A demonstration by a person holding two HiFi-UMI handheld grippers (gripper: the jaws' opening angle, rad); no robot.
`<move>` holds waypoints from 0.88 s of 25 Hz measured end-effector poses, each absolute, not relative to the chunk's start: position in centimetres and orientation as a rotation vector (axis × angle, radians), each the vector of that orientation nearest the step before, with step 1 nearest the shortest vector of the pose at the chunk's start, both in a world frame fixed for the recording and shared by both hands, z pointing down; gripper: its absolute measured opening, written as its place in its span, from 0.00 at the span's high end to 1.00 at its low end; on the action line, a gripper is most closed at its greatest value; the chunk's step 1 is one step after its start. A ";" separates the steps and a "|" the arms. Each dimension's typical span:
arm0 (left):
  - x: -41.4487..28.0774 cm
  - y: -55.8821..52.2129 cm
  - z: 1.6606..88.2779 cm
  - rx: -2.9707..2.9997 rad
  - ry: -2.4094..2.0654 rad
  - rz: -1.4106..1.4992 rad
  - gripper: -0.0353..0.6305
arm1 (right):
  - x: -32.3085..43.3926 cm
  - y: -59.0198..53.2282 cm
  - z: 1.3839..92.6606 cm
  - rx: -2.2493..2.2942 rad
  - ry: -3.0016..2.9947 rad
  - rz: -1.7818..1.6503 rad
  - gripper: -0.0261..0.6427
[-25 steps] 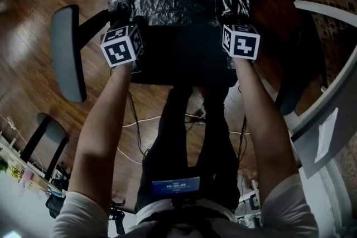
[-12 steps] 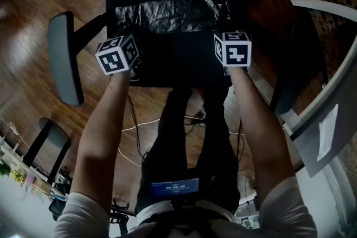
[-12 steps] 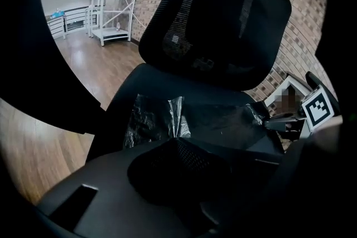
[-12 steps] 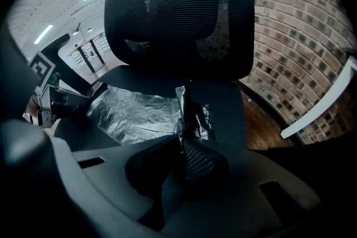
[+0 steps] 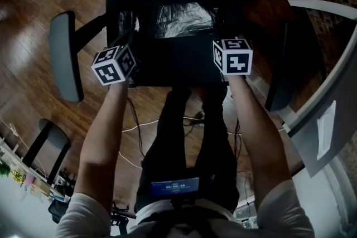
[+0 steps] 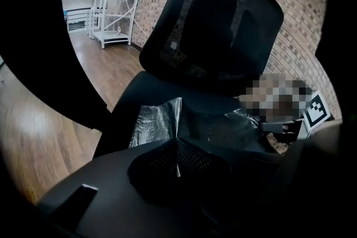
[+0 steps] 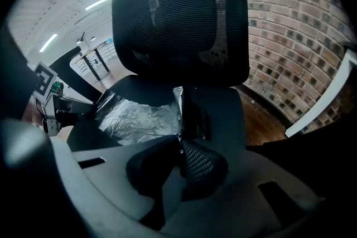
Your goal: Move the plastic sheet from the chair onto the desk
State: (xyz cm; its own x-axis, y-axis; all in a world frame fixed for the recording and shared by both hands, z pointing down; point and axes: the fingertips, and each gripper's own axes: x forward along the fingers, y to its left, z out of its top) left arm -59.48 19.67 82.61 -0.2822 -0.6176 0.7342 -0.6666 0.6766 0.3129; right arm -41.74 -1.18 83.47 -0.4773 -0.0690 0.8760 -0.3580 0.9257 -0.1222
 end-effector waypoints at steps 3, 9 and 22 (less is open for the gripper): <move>-59.2 20.5 81.9 0.987 -1.986 0.030 0.94 | -41.5 -0.6 82.6 0.304 -2.067 0.364 0.95; -58.1 21.5 80.4 0.990 -1.981 -0.038 0.94 | -41.7 0.7 80.4 0.288 -2.108 0.385 0.95; -56.0 21.1 73.5 1.035 -1.988 -0.149 0.94 | -40.5 2.3 74.5 0.266 -2.153 0.436 0.95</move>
